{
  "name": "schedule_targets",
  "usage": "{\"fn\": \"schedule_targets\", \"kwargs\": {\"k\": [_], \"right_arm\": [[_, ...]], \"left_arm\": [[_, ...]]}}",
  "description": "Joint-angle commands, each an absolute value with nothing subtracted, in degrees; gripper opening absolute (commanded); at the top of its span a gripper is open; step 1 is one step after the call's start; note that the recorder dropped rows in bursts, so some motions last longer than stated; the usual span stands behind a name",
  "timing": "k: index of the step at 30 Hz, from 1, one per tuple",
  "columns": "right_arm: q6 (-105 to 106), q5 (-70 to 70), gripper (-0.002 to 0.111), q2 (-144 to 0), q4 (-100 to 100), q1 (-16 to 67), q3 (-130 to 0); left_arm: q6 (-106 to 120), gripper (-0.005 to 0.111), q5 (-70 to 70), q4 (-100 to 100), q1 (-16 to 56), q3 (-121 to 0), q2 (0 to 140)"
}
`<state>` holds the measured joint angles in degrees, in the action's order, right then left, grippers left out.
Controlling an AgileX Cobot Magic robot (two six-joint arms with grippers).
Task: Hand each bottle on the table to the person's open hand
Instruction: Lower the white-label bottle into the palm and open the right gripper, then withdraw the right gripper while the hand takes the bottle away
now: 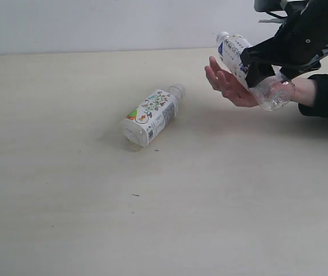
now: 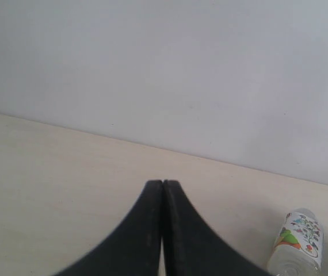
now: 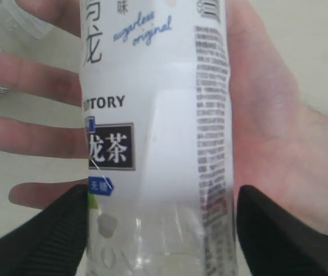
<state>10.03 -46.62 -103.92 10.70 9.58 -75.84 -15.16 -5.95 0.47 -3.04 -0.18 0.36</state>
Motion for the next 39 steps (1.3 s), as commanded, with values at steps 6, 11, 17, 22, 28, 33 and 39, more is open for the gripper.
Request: {"fn": "schedule_targets", "kwargs": {"k": [6, 11, 17, 22, 28, 33, 39], "right_arm": [[9.2, -46.4, 0.079, -103.9, 10.9, 9.4, -76.2], [8.8, -45.8, 0.079, -103.1, 12.5, 9.4, -76.4], [9.0, -45.3, 0.079, -97.9, 13.1, 9.4, -76.4], [16.4, -53.1, 0.055, -85.2, 13.1, 9.4, -73.1], [13.9, -51.2, 0.000, -56.7, 17.1, 9.4, -55.4], [13.7, -50.3, 0.000, -33.6, 16.5, 9.4, -43.3], [13.9, -39.9, 0.000, -21.0, 16.1, 9.4, -33.0]], "left_arm": [[-15.0, 0.002, -5.6, 0.0, -2.7, 0.0, 0.0], [-15.0, 0.002, -5.6, 0.0, -2.7, 0.0, 0.0], [-15.0, 0.002, -5.6, 0.0, -2.7, 0.0, 0.0], [-15.0, 0.002, -5.6, 0.0, -2.7, 0.0, 0.0], [-15.0, 0.002, -5.6, 0.0, -2.7, 0.0, 0.0], [-15.0, 0.002, -5.6, 0.0, -2.7, 0.0, 0.0], [-15.0, 0.002, -5.6, 0.0, -2.7, 0.0, 0.0]]}}
